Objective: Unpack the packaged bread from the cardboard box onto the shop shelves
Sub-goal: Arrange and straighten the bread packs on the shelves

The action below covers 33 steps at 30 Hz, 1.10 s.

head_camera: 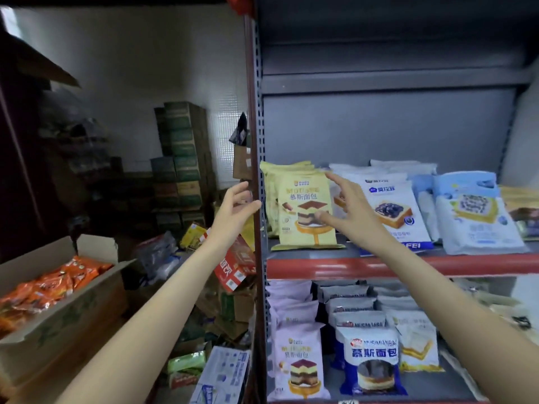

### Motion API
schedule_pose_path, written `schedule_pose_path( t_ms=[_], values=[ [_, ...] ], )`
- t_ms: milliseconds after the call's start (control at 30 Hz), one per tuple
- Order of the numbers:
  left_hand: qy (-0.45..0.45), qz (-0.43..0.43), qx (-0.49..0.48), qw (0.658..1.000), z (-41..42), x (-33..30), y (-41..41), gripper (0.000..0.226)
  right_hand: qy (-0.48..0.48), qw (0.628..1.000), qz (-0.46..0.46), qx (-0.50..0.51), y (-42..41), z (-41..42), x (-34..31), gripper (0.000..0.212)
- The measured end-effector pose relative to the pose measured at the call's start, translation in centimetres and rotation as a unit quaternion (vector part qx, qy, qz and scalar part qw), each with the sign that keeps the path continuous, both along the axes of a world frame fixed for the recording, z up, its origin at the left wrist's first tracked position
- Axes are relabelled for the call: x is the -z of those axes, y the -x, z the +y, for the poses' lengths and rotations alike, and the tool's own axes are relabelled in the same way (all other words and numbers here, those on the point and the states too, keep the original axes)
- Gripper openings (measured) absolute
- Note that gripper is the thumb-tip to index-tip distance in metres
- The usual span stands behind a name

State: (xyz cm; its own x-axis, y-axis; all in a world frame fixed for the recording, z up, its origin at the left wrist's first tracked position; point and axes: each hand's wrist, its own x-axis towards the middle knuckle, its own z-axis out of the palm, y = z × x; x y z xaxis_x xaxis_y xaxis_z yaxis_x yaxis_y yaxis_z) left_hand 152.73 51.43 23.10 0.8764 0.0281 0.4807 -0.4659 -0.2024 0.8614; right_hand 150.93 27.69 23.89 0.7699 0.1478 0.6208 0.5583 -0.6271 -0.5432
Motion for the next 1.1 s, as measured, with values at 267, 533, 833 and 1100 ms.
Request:
schedule_pose_path(
  t_ms=[267,533,833,1100],
  values=[
    [-0.026,0.096,0.074,0.992,-1.6,2.5,-4.8,0.100,-0.107,0.991,0.080,-0.004,-6.2,2.3,3.1,0.103],
    [0.010,0.108,0.142,0.984,-2.0,3.5,-8.0,0.078,-0.068,0.993,0.086,-0.054,-8.6,5.1,4.5,0.100],
    [-0.012,0.069,0.133,0.989,-2.1,2.3,-8.8,0.096,-0.189,0.966,0.146,-0.103,-10.0,4.9,1.9,0.079],
    [-0.023,0.050,0.129,0.990,-2.7,2.7,-10.1,0.095,-0.148,0.974,0.135,-0.106,-10.8,4.5,1.4,0.073]
  ],
)
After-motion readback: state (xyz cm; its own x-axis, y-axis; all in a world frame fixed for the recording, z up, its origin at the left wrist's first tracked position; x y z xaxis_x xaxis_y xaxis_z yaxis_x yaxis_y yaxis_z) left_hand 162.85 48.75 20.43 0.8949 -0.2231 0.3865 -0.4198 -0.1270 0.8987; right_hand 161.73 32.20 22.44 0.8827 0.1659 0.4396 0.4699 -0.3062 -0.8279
